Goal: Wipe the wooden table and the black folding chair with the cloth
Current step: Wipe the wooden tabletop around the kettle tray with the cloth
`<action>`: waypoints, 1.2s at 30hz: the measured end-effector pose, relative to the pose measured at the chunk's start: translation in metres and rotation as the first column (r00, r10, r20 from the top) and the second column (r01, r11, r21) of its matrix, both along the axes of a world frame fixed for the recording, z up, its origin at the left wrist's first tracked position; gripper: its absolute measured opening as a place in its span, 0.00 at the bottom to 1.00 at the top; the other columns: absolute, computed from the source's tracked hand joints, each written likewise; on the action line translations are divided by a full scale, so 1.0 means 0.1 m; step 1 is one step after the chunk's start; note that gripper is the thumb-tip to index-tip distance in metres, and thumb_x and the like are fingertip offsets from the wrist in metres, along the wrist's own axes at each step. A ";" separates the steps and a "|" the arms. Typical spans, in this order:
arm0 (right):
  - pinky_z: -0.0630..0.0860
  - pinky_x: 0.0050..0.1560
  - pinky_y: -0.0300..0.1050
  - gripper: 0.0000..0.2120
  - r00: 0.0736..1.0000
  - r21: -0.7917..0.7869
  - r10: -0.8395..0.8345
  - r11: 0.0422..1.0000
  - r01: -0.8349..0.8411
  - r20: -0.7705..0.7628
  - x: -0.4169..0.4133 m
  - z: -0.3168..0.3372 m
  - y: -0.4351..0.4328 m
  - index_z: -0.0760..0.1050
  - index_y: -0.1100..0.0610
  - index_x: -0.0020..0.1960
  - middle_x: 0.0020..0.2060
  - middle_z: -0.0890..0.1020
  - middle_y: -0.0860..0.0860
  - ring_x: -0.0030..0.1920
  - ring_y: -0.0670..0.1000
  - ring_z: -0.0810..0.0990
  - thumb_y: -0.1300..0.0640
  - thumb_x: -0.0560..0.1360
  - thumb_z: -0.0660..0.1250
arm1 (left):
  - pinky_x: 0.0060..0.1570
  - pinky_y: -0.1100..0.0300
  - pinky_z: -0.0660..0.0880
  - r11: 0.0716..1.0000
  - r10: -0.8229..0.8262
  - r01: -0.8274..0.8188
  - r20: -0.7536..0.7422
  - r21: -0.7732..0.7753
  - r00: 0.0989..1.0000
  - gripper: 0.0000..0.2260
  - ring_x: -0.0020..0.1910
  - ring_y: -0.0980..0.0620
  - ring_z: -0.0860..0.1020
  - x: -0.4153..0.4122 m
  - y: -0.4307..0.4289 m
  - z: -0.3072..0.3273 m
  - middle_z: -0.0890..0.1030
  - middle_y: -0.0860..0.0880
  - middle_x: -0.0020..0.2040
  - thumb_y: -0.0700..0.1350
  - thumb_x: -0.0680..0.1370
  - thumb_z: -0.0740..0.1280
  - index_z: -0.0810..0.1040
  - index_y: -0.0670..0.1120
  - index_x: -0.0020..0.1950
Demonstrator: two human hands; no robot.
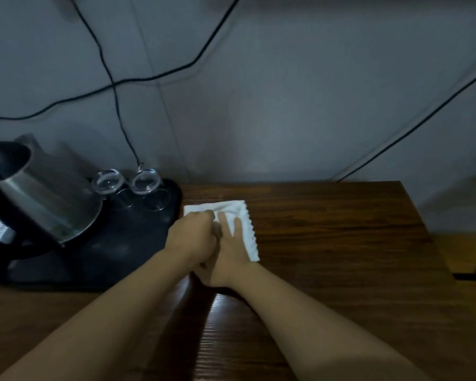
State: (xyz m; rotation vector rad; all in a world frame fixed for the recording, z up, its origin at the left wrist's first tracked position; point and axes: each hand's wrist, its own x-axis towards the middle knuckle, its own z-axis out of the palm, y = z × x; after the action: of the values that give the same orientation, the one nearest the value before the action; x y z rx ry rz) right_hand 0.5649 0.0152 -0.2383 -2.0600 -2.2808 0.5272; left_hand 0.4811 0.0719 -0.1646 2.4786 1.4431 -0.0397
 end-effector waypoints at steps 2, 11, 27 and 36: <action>0.39 0.76 0.71 0.37 0.995 -0.016 0.079 0.997 -0.078 0.060 -0.15 -0.03 0.10 0.41 0.50 0.83 0.83 0.48 0.56 0.81 0.65 0.41 0.40 0.81 0.54 | 0.35 0.58 0.69 0.999 -0.034 0.034 -0.024 0.013 0.999 0.08 0.42 0.47 0.79 -0.14 0.01 -0.07 0.83 0.48 0.46 0.45 0.76 0.63 0.81 0.49 0.49; 0.58 0.74 0.65 0.28 0.998 0.020 -0.046 0.999 0.045 0.051 0.79 0.31 -0.07 0.66 0.45 0.77 0.77 0.65 0.51 0.77 0.61 0.59 0.42 0.78 0.62 | 0.52 0.48 0.78 0.981 -0.153 0.179 0.283 -0.068 0.947 0.21 0.56 0.39 0.80 -0.09 -0.21 -0.09 0.83 0.44 0.59 0.43 0.76 0.60 0.73 0.54 0.69; 0.67 0.63 0.64 0.22 0.938 -0.231 0.299 0.939 -0.255 0.177 1.27 0.73 -2.42 0.72 0.48 0.69 0.60 0.78 0.56 0.60 0.59 0.76 0.42 0.78 0.60 | 0.44 0.50 0.75 0.990 -0.122 0.128 0.108 -0.051 0.987 0.06 0.50 0.37 0.80 0.51 -0.95 -0.18 0.81 0.42 0.52 0.43 0.79 0.59 0.75 0.44 0.50; 0.69 0.59 0.57 0.22 0.965 -0.016 -0.038 0.999 0.044 0.259 1.61 0.49 -1.25 0.72 0.43 0.71 0.63 0.74 0.54 0.62 0.59 0.73 0.42 0.78 0.65 | 0.36 0.55 0.66 0.997 -0.062 0.056 0.142 0.048 0.988 0.06 0.44 0.38 0.80 0.46 -0.88 -0.32 0.82 0.44 0.46 0.43 0.78 0.61 0.76 0.46 0.50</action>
State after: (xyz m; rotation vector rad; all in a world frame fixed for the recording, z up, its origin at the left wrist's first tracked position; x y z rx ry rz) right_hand 0.7263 -0.1102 -0.1893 -2.3039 -2.3672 0.2970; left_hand 0.5273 -0.0160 -0.1968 2.5021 1.3255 0.1577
